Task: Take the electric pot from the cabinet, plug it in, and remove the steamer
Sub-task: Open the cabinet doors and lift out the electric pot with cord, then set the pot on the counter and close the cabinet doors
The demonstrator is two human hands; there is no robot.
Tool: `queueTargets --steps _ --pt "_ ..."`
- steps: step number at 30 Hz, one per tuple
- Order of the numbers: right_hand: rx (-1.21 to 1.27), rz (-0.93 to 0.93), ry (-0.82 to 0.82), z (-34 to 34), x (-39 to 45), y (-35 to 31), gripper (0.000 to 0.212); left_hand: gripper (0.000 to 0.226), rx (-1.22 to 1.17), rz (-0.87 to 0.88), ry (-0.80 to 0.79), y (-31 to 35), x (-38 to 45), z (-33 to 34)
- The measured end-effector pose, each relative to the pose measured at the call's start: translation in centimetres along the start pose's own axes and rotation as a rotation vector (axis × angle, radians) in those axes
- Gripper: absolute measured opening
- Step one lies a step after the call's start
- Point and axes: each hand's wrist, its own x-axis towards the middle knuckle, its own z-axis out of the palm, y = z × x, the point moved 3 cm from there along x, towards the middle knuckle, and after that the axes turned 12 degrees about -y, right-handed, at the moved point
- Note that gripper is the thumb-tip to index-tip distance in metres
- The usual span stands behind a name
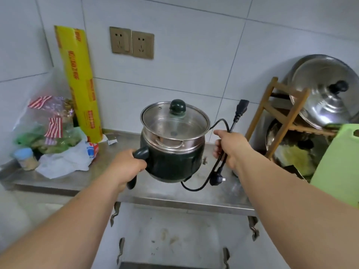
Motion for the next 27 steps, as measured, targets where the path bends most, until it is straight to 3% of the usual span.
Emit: queueTargets --steps 5,8,21,27 --pt "0.059 -0.008 0.176 1.5 5.0 1.3 0.011 0.024 -0.039 -0.111 0.048 -2.5 6.0 -1.5" --pt "0.068 -0.026 0.212 1.9 7.4 2.2 0.020 0.022 -0.092 -0.141 0.113 -4.2 8.9 -1.4" --pt "0.200 0.090 0.138 -1.7 16.4 6.8 0.015 0.017 -0.190 -0.226 0.317 -5.7 14.0 2.9" --pt "0.191 0.203 0.181 -5.1 19.3 10.2 0.018 0.010 -0.200 -0.242 0.406 -5.6 14.0 4.7"
